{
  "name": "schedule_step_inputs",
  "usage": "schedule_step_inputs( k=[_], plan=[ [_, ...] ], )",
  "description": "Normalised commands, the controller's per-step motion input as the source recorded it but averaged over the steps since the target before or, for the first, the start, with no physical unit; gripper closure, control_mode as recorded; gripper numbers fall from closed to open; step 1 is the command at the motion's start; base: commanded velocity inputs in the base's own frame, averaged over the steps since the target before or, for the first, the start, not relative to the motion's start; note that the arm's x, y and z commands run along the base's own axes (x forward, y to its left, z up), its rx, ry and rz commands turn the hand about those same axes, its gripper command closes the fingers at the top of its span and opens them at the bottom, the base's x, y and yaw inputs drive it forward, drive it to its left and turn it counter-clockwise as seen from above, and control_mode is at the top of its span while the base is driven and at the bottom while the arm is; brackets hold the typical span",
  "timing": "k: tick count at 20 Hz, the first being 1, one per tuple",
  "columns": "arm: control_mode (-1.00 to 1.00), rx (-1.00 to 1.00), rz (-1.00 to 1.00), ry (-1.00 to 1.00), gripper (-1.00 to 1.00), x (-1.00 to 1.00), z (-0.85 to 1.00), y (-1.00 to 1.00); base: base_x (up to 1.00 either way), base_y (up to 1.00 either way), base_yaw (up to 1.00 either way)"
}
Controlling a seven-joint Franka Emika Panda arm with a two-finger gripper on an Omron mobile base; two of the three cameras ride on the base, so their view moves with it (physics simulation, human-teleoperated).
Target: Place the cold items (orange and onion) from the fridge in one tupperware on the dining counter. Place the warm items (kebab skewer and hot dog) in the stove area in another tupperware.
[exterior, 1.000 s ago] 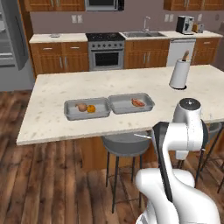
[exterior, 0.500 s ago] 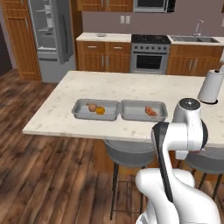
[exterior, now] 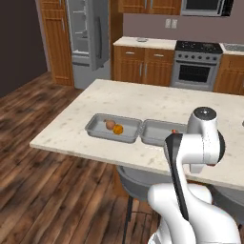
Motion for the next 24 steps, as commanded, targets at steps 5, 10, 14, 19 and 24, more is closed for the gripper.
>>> schedule_step_inputs(
  k=[5, 10, 14, 19, 24],
  plan=[
    [1.0, 0.0, 0.0, 0.0, 1.0, 0.0, 0.0, 0.0, 0.23, -0.49, 0.29],
    [-1.0, 0.04, 0.06, 0.0, 1.0, 0.04, 0.0, -0.1, 0.15, -0.43, 0.25],
    [-1.0, 0.25, 0.29, 0.0, 1.0, 0.33, 0.01, -0.6, 0.0, 0.0, 0.0],
    [-1.0, 0.18, 0.22, 0.02, 1.0, 0.61, 0.08, -0.46, 0.0, 0.0, 0.0],
    [-1.0, 0.07, 0.15, 0.05, 1.0, 0.64, 0.25, -0.31, 0.0, 0.0, 0.0]
  ],
)
